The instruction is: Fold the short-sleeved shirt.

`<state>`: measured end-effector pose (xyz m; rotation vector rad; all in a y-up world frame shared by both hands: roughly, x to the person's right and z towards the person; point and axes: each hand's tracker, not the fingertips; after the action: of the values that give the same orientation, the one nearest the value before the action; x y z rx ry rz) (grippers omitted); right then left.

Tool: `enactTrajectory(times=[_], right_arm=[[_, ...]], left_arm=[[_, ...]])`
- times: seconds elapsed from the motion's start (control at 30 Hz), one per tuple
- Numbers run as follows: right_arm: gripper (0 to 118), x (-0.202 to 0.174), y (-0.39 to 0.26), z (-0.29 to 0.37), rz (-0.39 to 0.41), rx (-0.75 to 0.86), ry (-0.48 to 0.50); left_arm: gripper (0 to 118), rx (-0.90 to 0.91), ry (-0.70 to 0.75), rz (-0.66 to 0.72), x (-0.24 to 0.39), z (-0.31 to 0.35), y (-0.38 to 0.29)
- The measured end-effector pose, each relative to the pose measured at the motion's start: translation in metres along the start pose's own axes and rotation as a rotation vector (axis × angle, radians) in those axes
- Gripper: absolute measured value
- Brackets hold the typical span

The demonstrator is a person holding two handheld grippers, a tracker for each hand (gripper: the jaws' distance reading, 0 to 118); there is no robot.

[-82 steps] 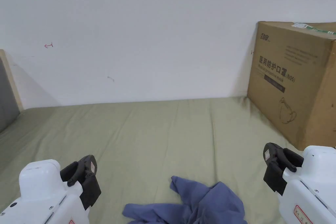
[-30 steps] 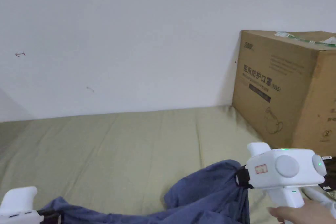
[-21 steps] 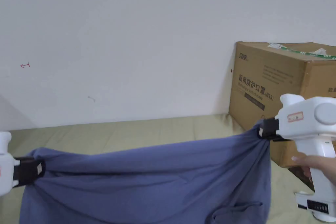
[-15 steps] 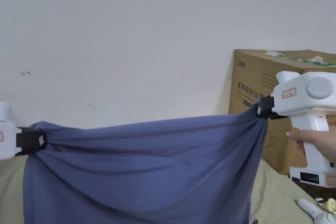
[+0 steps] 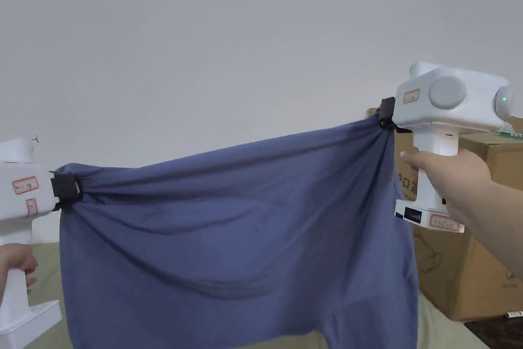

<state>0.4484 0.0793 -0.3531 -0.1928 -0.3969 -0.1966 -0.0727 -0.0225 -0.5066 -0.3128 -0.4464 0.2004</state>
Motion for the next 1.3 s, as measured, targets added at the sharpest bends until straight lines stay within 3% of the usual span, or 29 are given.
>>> enactTrajectory(times=[0.17,0.3,0.47,0.57,0.7,0.77,0.83,0.93,1.0,1.13,1.27,1.3], right_arm=[[3,-0.004,-0.027,-0.019,0.083,0.043,-0.022],[3,0.014,-0.108,-0.033,0.102,-0.009,-0.028],[3,0.062,-0.272,-0.030,0.087,-0.311,-0.049],[3,0.095,-0.369,-0.017,0.167,-0.539,-0.074],[3,0.133,-0.443,0.035,0.139,-0.730,-0.038],[3,0.146,-0.454,0.060,0.107,-0.780,0.000],[4,0.153,-0.452,0.089,0.151,-0.857,0.046],[4,0.156,-0.441,0.127,0.213,-0.947,0.095],[4,0.159,-0.437,0.145,0.186,-1.011,0.124],[4,0.160,-0.443,0.167,0.127,-1.165,0.071],[4,0.154,-0.450,0.173,0.122,-1.131,0.039],[11,0.152,-0.451,0.174,0.106,-1.114,0.019]], left_arm=[[7,0.081,0.006,-0.009,-0.005,-0.017,-0.018],[7,0.029,0.014,-0.013,-0.016,-0.032,-0.072],[7,-0.298,0.065,0.074,-0.034,-0.040,-0.197],[7,-0.550,0.116,0.162,-0.048,-0.031,-0.274],[7,-0.724,0.096,0.229,-0.071,0.002,-0.336],[7,-0.798,0.077,0.254,-0.077,0.026,-0.349],[7,-0.847,0.047,0.262,-0.080,0.053,-0.353],[7,-0.937,0.043,0.153,-0.073,0.091,-0.346],[7,-0.971,0.033,0.075,-0.070,0.109,-0.343],[7,-1.048,0.042,0.046,-0.061,0.133,-0.348],[8,-1.066,0.033,0.012,-0.058,0.143,-0.351],[8,-1.053,0.036,0.027,-0.057,0.145,-0.351]])
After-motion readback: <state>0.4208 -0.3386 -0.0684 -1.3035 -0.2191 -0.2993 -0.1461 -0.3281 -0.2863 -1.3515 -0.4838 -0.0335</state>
